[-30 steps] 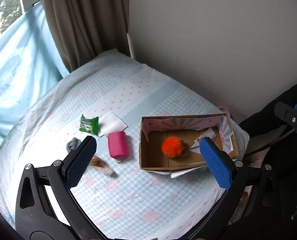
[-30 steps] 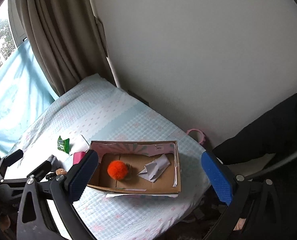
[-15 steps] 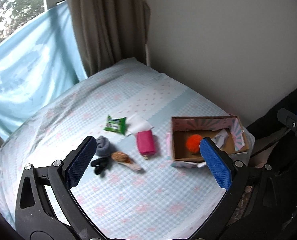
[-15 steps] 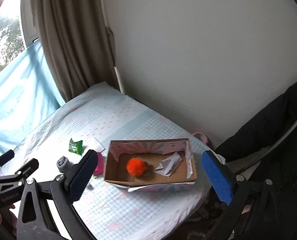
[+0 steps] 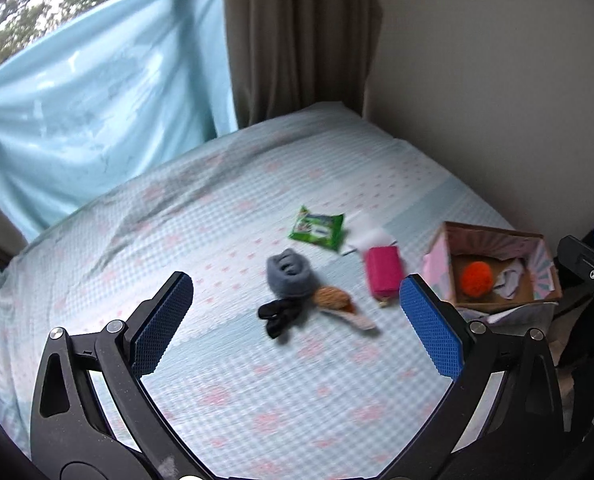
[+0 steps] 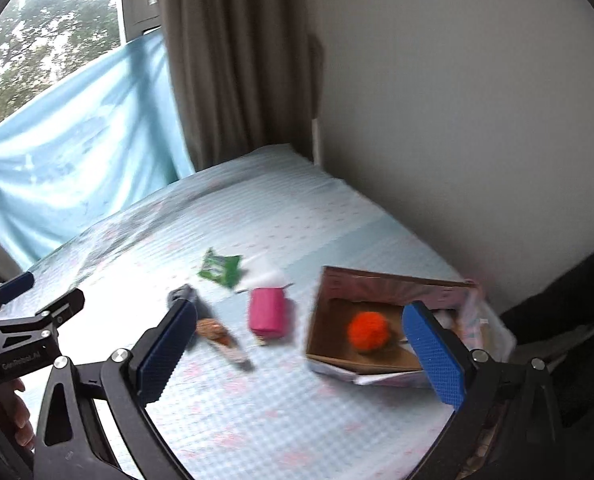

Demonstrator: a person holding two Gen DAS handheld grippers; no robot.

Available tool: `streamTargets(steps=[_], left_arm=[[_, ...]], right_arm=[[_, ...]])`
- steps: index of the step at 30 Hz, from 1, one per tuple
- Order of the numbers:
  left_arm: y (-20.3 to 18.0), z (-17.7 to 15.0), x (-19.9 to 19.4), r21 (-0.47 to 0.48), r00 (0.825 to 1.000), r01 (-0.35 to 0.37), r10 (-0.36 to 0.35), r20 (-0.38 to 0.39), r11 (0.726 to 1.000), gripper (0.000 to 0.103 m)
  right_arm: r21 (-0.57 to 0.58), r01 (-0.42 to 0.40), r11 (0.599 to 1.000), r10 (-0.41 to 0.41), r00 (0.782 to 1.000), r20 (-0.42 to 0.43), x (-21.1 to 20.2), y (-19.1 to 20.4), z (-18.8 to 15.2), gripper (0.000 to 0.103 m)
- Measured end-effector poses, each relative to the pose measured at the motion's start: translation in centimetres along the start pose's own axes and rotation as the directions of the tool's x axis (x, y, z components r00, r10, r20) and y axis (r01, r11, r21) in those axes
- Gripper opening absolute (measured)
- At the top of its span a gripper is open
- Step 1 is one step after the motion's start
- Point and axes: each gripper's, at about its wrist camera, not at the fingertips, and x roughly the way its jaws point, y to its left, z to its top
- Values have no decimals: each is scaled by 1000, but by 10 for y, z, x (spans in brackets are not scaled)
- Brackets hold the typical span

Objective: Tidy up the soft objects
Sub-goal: 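Lift both tools out of the box and move back over the bed, then grasp the black sock with the left tool while the right tool grasps the brown plush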

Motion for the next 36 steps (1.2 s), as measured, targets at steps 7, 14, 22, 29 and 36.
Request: streamTargets(steps=[7,14,22,29,36], left_arm=[[42,-18,65,-27,999,10,-11,-47,1000,103],[59,-46,138,-16,993,26,-28,-114,1000,103],[59,-80,220,21,980,75,-70,-187,997,102],[47,-107,273,81,973,97,-77,-218,992,101],[41,-120,313,97,969,115,-90,-230,989,98]], right_arm=[[-38,-83,996,81,996,-40,62,45,-15,103],[-60,-158,986,151,982,-116,131,71,-31,103],[-52,-195,979,182,964,-193,222,88,-51,103],[-4,-227,974,219,944,-247,292,93,-72,102],[20,-255,967,249,921,-299,338,104,-94,98]])
